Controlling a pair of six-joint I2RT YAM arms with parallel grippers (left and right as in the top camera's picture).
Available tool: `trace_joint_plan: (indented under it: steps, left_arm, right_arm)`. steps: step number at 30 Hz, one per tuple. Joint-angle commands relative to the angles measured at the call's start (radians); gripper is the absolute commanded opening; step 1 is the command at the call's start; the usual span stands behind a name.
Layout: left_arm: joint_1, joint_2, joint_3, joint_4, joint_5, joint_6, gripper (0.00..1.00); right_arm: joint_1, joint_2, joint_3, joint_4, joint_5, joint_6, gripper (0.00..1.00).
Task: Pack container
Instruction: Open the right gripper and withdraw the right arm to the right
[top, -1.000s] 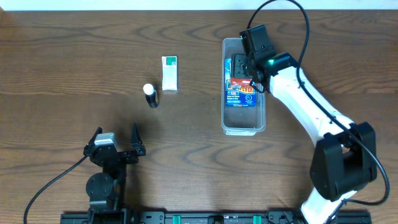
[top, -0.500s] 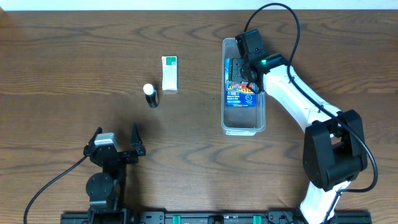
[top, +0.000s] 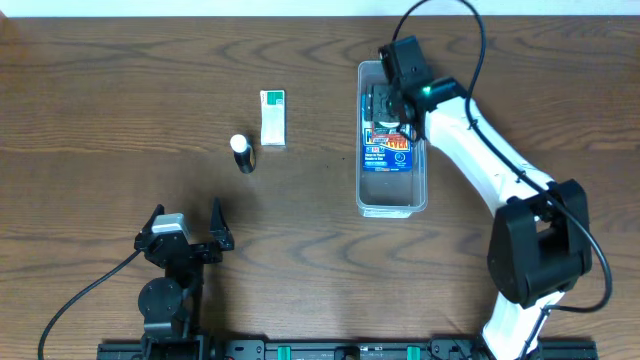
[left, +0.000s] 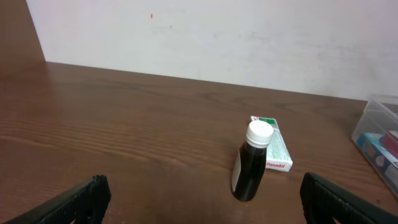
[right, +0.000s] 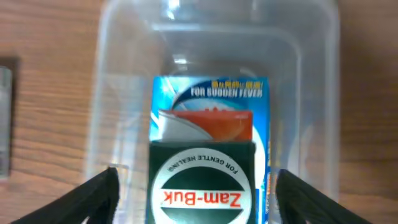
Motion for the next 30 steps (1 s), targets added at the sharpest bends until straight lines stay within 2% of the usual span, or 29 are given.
trace_joint_plan:
  steps: [1,5,10,15,20,24,30]
  left_arm:
    - [0.005,-0.005,-0.020,-0.034,-0.012,0.013,0.98]
    - [0.005,-0.005,-0.020,-0.034,-0.012,0.013,0.98]
    - [0.005,-0.005,-0.020,-0.034,-0.012,0.013,0.98]
    - [0.005,-0.005,-0.020,-0.034,-0.012,0.012,0.98]
    - [0.005,-0.005,-0.020,-0.034,-0.012,0.013,0.98]
    - [0.005,-0.005,-0.020,-0.034,-0.012,0.013,0.98]
    - [0.005,-0.005,-0.020,-0.034,-0.012,0.013,0.98]
  right_arm:
    - [-0.034,-0.115,0.093,-0.045,0.047,-0.043,0.82]
    - [-0.122,-0.199,0.108,-0.114,0.093,-0.077,0.87]
    - [-0.309,-0.264,0.108,-0.245,0.086,-0.077,0.99]
    - [-0.481,-0.260,0.089,-0.342,0.062,-0.095,0.99]
    - [-0.613,-0.248,0.031,-0.318,0.061,-0.096,0.99]
    - [-0.701,-0.238,-0.019,-0.282,0.052,-0.095,0.99]
    - [-0.757,-0.238,-0.046,-0.270,0.052,-0.095,0.99]
